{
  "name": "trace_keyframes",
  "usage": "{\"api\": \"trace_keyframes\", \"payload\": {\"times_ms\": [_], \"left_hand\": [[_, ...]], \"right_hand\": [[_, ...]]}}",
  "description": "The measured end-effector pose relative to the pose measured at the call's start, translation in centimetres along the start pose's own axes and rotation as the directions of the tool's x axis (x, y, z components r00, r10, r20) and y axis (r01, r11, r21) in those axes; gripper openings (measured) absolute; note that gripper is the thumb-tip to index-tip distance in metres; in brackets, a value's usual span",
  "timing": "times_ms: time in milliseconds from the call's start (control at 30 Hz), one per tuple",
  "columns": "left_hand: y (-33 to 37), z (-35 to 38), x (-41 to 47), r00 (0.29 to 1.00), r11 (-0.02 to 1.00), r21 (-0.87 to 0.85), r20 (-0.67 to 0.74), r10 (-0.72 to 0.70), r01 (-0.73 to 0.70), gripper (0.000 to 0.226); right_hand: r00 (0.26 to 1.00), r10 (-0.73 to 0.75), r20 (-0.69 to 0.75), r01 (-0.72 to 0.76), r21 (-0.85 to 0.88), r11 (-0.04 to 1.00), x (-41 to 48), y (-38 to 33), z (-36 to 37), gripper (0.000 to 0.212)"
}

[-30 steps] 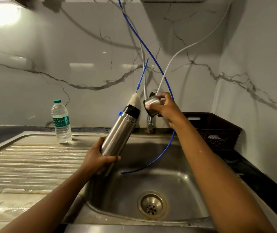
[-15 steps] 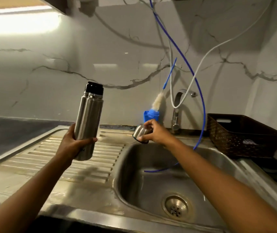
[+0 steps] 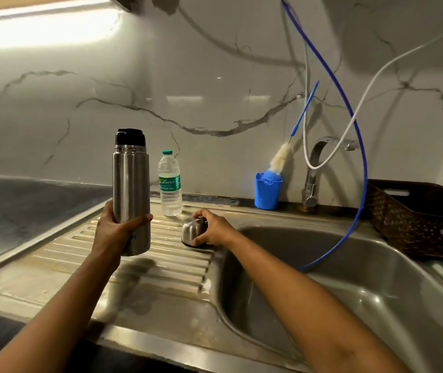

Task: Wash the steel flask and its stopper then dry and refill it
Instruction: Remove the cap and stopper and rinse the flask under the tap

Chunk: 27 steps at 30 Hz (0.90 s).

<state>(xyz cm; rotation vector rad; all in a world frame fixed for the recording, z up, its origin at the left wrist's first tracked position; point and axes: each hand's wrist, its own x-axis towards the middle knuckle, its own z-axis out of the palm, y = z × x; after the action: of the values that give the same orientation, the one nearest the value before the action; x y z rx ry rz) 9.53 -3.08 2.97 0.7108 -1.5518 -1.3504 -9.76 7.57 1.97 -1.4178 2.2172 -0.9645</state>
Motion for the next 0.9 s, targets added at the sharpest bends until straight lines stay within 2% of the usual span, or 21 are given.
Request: {"api": "trace_keyframes", "payload": {"times_ms": [100, 167, 267, 333, 400, 567, 633, 733, 833, 900], "left_hand": [[0.1, 0.4, -0.4, 1.0, 0.999, 0.03, 0.024, 0.014, -0.014, 0.068], [0.4, 1.0, -1.1, 0.997, 0.997, 0.062, 0.057, 0.042, -0.045, 0.066], [1.2, 2.6, -2.7, 0.99, 0.991, 0.103, 0.126, 0.068, -0.082, 0.071], [1.9, 4.4, -3.7, 0.98, 0.989, 0.106, 0.178, 0.087, -0.107, 0.078], [2.6, 6.4, -4.4, 0.967, 0.981, 0.131, 0.23, 0.108, -0.14, 0.085], [3.6, 12.4, -5.6, 0.924, 0.921, 0.292, 0.353, 0.149, -0.26, 0.095], [3.6, 14.6, -6.3, 0.896, 0.866, 0.366, 0.404, 0.183, -0.342, 0.093], [3.1, 16.8, -7.2, 0.867, 0.784, 0.433, 0.428, 0.256, -0.445, 0.087], [2.3, 17.3, -8.0, 0.841, 0.723, 0.463, 0.44, 0.314, -0.512, 0.087], [2.2, 17.0, -8.1, 0.828, 0.676, 0.497, 0.45, 0.335, -0.544, 0.087]], "right_hand": [[0.999, 0.012, -0.034, -0.01, 0.057, 0.998, -1.2, -0.3, -1.7, 0.085], [0.986, 0.015, -0.166, 0.006, 0.123, 0.992, -2.6, -0.6, -4.2, 0.067], [0.947, 0.031, -0.319, 0.045, 0.228, 0.973, -5.7, -1.5, -8.7, 0.023], [0.942, 0.036, -0.335, 0.073, 0.305, 0.949, -8.1, -2.1, -11.7, 0.017], [0.928, 0.02, -0.373, 0.103, 0.308, 0.946, -10.1, -2.5, -14.3, 0.017], [0.848, 0.009, -0.53, 0.142, 0.243, 0.96, -13.0, -2.3, -18.3, 0.033], [0.843, 0.034, -0.537, 0.08, 0.188, 0.979, -13.5, -2.3, -18.9, 0.05], [0.831, 0.063, -0.552, -0.106, -0.047, 0.993, -13.5, -1.7, -19.1, 0.068], [0.777, 0.077, -0.624, -0.242, -0.184, 0.953, -13.4, -0.9, -19.3, 0.061], [0.768, 0.074, -0.636, -0.29, -0.244, 0.925, -13.1, -0.6, -19.2, 0.055]]}}
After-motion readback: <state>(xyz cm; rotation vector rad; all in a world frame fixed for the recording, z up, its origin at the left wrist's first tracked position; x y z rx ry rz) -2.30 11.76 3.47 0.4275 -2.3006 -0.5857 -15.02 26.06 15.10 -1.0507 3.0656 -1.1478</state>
